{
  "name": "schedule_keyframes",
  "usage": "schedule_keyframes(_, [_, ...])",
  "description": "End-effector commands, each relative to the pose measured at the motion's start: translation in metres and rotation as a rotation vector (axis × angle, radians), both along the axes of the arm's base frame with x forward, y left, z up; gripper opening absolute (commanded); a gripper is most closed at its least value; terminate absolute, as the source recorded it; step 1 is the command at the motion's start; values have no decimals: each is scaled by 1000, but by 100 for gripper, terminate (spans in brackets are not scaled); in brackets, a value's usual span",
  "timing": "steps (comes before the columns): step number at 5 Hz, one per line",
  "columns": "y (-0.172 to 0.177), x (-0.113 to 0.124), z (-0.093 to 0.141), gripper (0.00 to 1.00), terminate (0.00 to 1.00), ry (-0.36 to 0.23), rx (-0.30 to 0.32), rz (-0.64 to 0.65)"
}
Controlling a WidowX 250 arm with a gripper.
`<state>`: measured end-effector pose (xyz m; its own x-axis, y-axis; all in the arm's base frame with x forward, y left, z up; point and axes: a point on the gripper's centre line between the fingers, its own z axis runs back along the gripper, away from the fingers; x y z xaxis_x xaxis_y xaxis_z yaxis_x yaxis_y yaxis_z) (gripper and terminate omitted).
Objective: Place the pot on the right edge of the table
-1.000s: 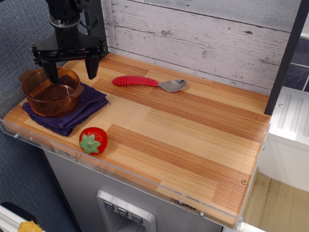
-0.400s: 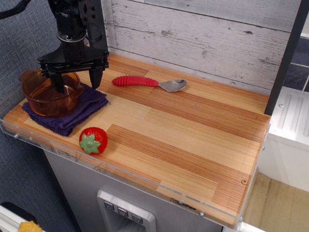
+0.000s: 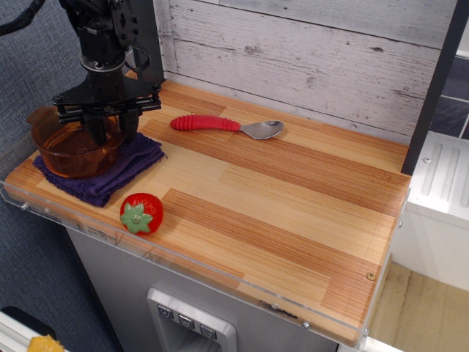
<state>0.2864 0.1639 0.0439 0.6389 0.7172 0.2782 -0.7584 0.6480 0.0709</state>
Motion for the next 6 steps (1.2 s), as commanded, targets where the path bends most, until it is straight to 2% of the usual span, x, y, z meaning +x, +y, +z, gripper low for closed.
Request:
schedule_keyframes(1, [2,-9,23,0,0,-40,-10,-26])
schedule_keyframes(2, [-2,-8,39,0,0,-46,18,-48])
schedule_keyframes(3, [-7,-7,48,0,0,-27,53,-68])
schedule_keyframes(4, [-14,-8,57,0,0,-60,23,-90])
schedule_keyframes(6, [-77,2,77,0,0,-129,57,-295])
